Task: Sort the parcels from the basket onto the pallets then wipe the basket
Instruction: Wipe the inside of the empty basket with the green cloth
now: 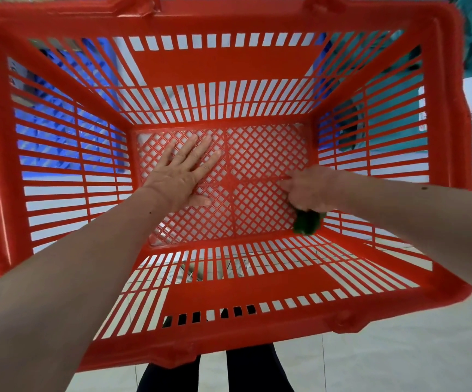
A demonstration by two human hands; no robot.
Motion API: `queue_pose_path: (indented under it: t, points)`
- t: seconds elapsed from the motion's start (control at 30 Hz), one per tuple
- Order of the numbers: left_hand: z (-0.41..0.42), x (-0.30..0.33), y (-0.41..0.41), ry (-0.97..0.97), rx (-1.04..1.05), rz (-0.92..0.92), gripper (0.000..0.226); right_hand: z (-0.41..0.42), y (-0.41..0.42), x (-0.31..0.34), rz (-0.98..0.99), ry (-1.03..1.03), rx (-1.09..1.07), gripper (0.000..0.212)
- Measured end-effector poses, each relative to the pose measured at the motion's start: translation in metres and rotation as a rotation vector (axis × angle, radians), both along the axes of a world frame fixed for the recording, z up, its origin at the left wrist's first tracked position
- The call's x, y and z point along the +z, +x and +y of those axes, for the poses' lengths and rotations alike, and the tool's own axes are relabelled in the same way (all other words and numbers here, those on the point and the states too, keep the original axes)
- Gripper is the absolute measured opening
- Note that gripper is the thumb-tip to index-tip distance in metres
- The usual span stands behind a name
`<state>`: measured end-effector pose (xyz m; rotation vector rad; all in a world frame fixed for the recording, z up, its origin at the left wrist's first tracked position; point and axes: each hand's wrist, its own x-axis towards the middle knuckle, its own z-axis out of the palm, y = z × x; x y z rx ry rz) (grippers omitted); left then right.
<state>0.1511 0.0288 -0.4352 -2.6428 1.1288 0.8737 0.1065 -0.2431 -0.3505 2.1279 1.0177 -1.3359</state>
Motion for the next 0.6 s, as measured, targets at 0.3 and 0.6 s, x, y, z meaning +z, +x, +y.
queue_pose_path:
  t: [0.3,0.6]
  points:
    - [-0.001,0.0,0.0,-0.006,0.006,0.004,0.104,0.015,0.013,0.007,-0.237,0.111,-0.659,0.036]
    - [-0.007,0.009,-0.003,-0.016,0.04,0.013,0.105,0.018,0.007,0.019,0.131,-0.035,-1.11,0.04]
